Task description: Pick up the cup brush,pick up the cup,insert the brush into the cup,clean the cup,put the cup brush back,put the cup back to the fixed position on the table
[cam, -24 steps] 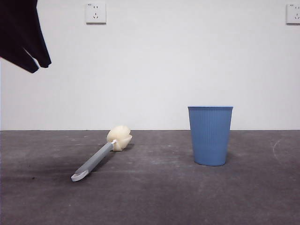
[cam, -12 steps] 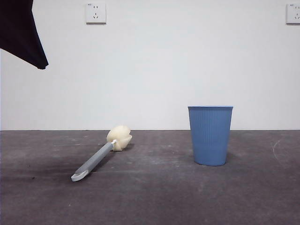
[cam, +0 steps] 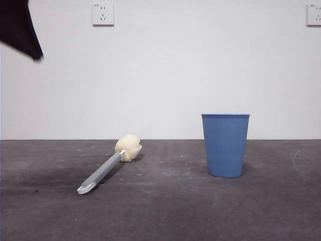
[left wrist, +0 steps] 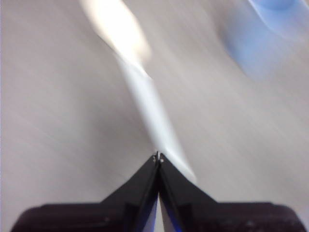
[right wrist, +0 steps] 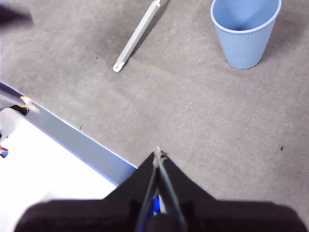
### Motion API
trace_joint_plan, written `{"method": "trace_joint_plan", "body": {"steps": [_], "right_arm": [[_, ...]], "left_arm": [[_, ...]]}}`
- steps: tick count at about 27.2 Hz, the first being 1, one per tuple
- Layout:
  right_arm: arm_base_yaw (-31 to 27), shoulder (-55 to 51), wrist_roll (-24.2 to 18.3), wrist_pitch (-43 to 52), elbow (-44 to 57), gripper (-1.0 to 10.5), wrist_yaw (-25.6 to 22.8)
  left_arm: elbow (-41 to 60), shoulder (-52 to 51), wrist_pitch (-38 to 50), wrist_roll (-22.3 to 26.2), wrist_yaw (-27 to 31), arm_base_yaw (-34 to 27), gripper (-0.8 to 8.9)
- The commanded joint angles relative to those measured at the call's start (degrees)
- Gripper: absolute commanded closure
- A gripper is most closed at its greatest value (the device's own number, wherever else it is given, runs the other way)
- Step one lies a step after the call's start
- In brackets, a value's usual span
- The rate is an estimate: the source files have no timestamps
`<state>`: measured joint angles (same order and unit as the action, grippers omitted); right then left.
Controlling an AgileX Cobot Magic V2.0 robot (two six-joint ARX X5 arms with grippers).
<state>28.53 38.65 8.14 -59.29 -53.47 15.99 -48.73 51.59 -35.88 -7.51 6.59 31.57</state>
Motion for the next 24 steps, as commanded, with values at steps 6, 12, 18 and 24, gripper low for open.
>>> {"method": "trace_joint_plan", "body": {"steps": [6,12,18,24], "right_arm": [[0.11,-0.09,-0.13,0.26,0.11,9.4,0.15],[0.11,-0.09,-0.13,0.26,0.11,9.4,0.17],[0.11,-0.09,-0.13,0.26,0.11,9.4,0.15],[0.11,-0.09,-0.13,0.26,0.11,9.4,0.15]], "left_arm": [[0.59,-12.31,26.21,12.24,-2.29,-25.22,8.15],[11.96,-23.21,32.06,16.72,-1.73,-31.08,8.15],[30.56,-32.57,45.11,12.55,-1.68,-33.62,8.15],[42.99,-38.51,47.32,6.49,1.20,-35.47,8.15]]}}
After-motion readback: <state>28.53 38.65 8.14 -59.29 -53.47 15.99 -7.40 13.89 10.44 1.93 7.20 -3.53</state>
